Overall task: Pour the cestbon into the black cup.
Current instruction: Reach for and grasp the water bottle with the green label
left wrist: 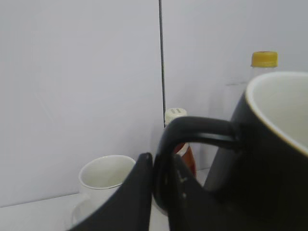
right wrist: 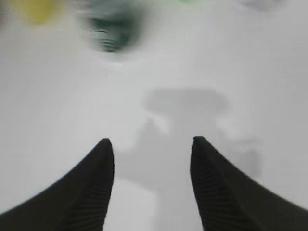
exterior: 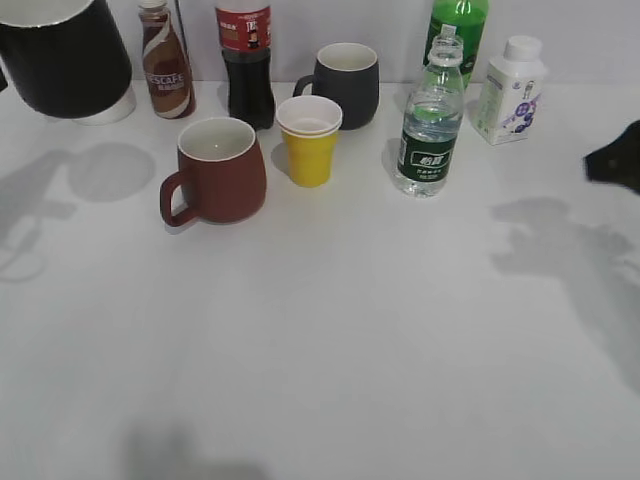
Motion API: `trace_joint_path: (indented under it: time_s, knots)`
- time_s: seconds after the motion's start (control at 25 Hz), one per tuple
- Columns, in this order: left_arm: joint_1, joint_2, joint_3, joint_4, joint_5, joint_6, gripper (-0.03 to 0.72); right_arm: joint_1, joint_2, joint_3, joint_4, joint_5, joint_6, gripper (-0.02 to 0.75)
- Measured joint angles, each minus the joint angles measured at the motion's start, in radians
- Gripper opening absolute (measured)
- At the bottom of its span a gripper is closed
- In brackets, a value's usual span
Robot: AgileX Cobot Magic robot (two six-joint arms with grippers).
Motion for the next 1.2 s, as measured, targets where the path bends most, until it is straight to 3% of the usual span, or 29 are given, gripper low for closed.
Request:
trace_joint_path:
  time_s: [0.12,0.32,0.44,0.52,0.64,1.2]
  knots:
    - [0.0,-0.002,0.0,0.0,-0.001,0.0,0.046,0.047,-0.039,0.008,-0.095,-0.209,0.184,0.393]
    - [0.0,-0.003,0.0,0.006,-0.002,-0.006,0.046,0.365,-0.05,0.137,-0.161,-0.655,0.224,0.461]
    - [0.0,-0.005,0.0,0.02,-0.002,-0.016,0.046,0.484,0.068,0.205,-0.202,-0.917,0.252,0.544]
    - [0.0,-0.008,0.0,0.039,-0.002,-0.016,0.046,0.5,0.155,0.209,-0.201,-1.025,0.304,0.612]
    - [0.0,-0.025,0.001,0.06,0.0,-0.017,0.046,0.501,0.267,0.183,-0.158,-1.096,0.361,0.65]
    - [0.0,-0.032,0.002,0.088,0.0,-0.022,0.046,0.501,0.592,-0.067,-0.112,-1.127,0.447,0.65]
